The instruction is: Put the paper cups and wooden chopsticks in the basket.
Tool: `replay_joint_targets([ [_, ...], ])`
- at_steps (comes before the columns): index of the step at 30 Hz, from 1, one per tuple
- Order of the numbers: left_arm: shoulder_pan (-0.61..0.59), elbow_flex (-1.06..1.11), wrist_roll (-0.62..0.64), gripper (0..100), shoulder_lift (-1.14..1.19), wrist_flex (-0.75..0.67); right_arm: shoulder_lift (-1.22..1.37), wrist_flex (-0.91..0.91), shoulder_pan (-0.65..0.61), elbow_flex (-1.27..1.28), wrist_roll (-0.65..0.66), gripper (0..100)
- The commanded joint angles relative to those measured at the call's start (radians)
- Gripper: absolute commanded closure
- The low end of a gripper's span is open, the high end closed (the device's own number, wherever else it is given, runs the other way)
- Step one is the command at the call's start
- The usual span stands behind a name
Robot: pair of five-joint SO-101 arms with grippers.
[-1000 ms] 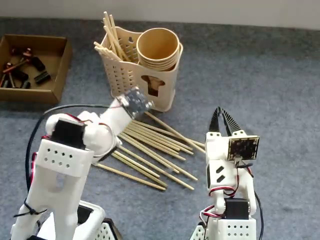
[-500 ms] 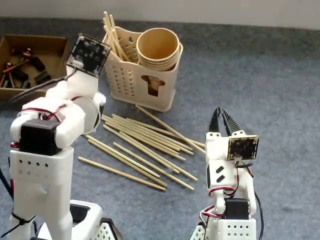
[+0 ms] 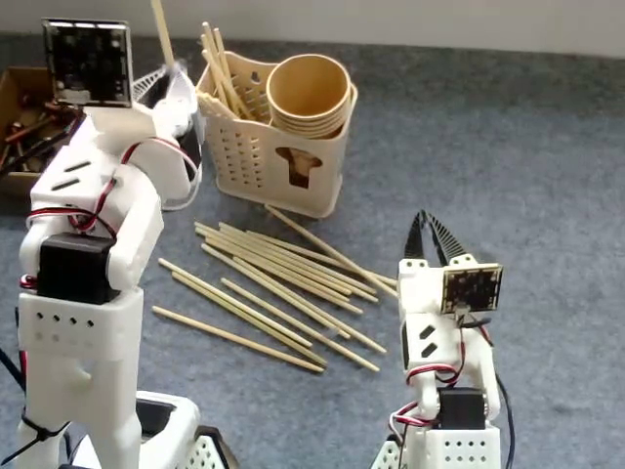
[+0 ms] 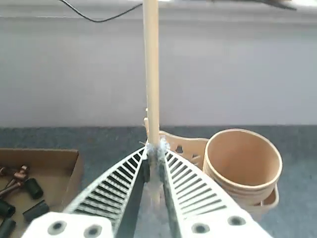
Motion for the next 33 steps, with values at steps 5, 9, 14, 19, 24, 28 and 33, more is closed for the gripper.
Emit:
replay_joint_targets([
  [5, -0.008, 0.005, 0.048, 100, -0.013, -0.199, -0.004, 0.001, -0.012, 0.113, 0.011, 99.2],
  [9, -0.010, 0.104, 0.049, 100, -0.013, -0.354, -0.004, 0.001, -0.012, 0.113, 0.011, 99.2],
  [14, -0.013, 0.185, 0.115, 100, -0.015, -0.526, -0.004, 0.001, -0.013, 0.113, 0.011, 99.2],
  [19, -0.013, 0.249, 0.110, 100, -0.013, -0.617, -0.004, 0.001, -0.027, 0.113, 0.011, 99.2],
  [24, -0.013, 0.328, 0.110, 100, -0.001, -0.732, -0.004, 0.001, -0.039, 0.113, 0.011, 99.2],
  [28, -0.013, 0.332, 0.110, 100, 0.076, -0.747, -0.004, 0.001, -0.039, 0.114, 0.011, 99.2],
  [33, -0.013, 0.308, 0.110, 100, 0.173, -0.747, -0.004, 0.001, -0.039, 0.114, 0.012, 99.2],
])
